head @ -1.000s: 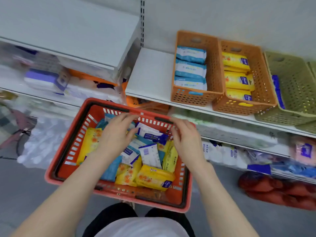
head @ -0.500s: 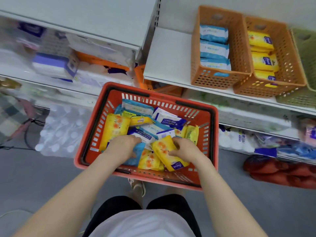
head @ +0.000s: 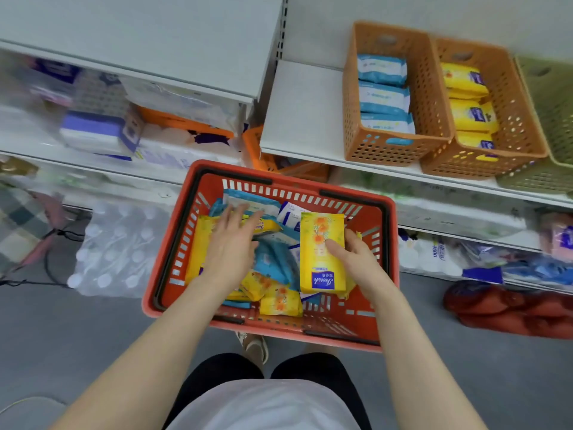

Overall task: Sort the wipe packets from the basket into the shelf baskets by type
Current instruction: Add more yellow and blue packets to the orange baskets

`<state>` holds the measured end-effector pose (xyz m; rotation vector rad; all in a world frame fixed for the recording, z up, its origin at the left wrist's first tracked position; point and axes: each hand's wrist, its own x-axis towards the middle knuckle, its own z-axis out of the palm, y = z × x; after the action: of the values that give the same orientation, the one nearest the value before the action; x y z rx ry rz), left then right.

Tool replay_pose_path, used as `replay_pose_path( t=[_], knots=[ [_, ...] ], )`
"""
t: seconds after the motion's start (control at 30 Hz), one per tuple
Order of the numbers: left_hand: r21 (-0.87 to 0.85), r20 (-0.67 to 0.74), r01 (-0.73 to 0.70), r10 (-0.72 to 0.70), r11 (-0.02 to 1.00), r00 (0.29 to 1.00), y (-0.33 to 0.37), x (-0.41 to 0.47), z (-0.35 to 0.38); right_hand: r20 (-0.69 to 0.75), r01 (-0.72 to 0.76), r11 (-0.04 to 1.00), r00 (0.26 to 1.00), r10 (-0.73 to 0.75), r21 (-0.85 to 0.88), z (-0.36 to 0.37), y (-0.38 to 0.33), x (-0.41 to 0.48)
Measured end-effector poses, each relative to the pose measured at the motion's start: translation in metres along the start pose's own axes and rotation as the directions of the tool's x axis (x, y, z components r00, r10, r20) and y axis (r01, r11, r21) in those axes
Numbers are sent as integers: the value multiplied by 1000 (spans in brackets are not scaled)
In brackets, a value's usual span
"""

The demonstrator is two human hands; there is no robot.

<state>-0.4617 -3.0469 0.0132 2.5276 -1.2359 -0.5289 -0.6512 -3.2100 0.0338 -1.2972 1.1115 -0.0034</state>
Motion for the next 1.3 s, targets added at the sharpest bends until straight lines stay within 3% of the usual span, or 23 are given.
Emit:
replay_pose_path(
  t=[0.1,0.2,0.27,0.43,0.6,0.7,0.77,0.8,0.83,0.87,0.97,1.03,1.07,1.1,1.13,1.2,1.23,1.3],
  knots=[
    [266,-25,125,-122,956,992,-24,-5,-1,45,91,988,995,-86,-127,13,-3,5],
    [424,46,122,-156,898,987,-33,-9,4,53,158,956,987,-150,-248,33,-12,13],
    [459,99,115,-179,881,979,-32,-11,4,57,159,958,987,-149,-238,44,-19,18],
    [123,21,299,-304,946,952,-32,-25,1,89,67,997,994,-64,-40,60,-28,20],
    [-293,-37,304,-328,907,944,-19,-24,-25,210,-10,1000,978,9,2,73,-24,11],
    [-648,-40,263,-377,715,925,-7,-19,-41,303,-78,981,953,20,179,79,-21,1],
    [-831,30,249,-406,498,913,1,-16,-43,310,-115,932,951,2,343,80,-24,-2],
    [-901,106,264,-416,344,903,5,-16,-42,287,-102,921,958,-11,377,80,-26,-1],
    [-928,200,309,-419,209,886,9,-15,-41,248,-77,927,969,-18,367,81,-27,0],
    [-920,272,360,-413,153,869,12,-16,-39,205,-47,942,978,-24,332,82,-28,2],
    [-855,347,455,-376,250,859,16,-25,-28,189,6,972,981,-52,236,92,-29,8],
    [-845,369,488,-421,220,828,7,-32,-18,223,5,982,974,-48,188,99,-31,14],
    [-844,374,497,-442,202,815,0,-35,-15,206,69,993,975,-87,92,100,-33,18],
    [-844,379,503,-455,188,806,-8,-39,-12,173,187,976,971,-167,-110,100,-32,26],
    [-841,393,515,-465,168,793,-15,-43,-9,160,290,888,955,-248,-356,99,-29,37],
    [-837,418,532,-474,131,775,-24,-51,-7,270,402,581,914,-304,-708,103,-21,59],
    [-838,410,529,-486,132,772,-27,-54,-7,341,425,460,904,-257,-779,107,-17,69],
    [-846,378,514,-519,142,767,-29,-57,-10,397,432,319,901,-173,-843,121,-11,82]
  ],
)
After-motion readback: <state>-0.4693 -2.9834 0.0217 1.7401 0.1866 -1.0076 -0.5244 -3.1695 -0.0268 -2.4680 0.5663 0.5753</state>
